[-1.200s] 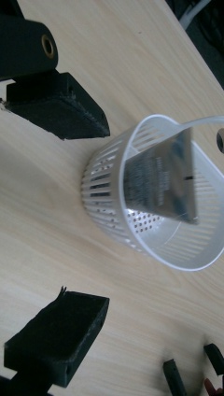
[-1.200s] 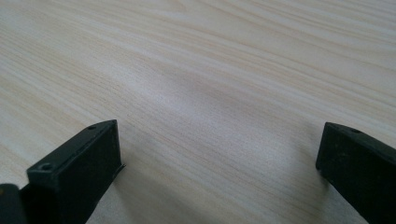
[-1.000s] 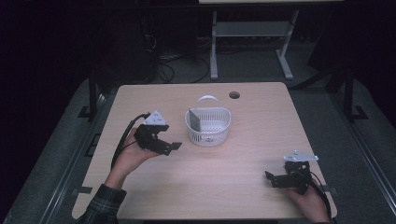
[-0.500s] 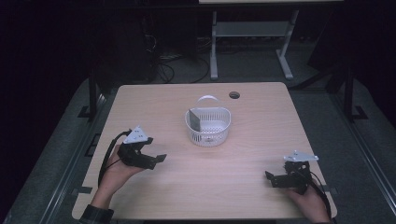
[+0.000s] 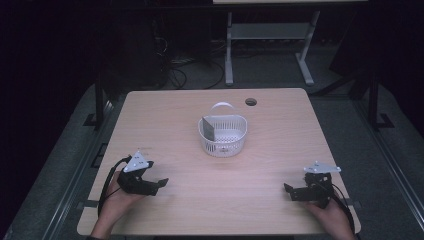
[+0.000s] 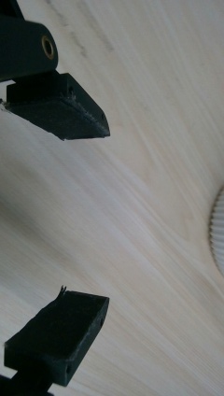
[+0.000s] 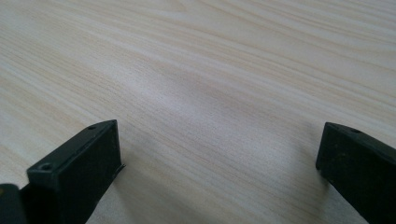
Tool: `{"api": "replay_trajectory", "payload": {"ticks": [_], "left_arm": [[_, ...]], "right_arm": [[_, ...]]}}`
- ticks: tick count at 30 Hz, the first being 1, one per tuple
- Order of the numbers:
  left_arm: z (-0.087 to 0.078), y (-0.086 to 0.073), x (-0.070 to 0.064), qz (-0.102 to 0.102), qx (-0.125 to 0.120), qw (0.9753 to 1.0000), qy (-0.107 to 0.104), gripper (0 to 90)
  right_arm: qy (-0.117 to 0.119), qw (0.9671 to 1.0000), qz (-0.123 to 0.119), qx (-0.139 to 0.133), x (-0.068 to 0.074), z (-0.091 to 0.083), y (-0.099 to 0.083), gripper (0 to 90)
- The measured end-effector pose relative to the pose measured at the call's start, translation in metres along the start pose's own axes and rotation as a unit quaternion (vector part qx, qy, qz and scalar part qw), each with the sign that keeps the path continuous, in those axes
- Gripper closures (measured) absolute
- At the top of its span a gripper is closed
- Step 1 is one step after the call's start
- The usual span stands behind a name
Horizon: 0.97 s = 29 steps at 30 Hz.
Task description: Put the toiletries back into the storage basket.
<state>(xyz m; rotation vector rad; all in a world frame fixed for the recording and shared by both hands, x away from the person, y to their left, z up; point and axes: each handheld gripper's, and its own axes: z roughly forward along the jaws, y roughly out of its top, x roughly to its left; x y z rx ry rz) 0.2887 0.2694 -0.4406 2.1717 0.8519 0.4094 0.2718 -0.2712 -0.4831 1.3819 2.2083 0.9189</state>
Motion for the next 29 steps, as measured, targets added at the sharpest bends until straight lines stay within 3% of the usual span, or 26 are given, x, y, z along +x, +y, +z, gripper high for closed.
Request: {"api": "replay_trajectory", "payload": {"ticks": [3,14,29], "left_arm": [[0.002,-0.008,0.0,0.006,0.01,0.9998,0.014,14.2],[0.003,-0.035,0.004,-0.014,0.027,0.9989,0.036,13.7],[0.0,-0.046,0.006,-0.031,0.018,0.999,0.027,12.9]], "right_arm": [[0.0,1.0,0.0,0.0,0.0,0.0,0.0,0.0],[0.0,1.0,0.0,0.001,0.0,0.0,0.0,0.0],[0.0,1.0,0.0,0.001,0.0,0.0,0.0,0.0]]}}
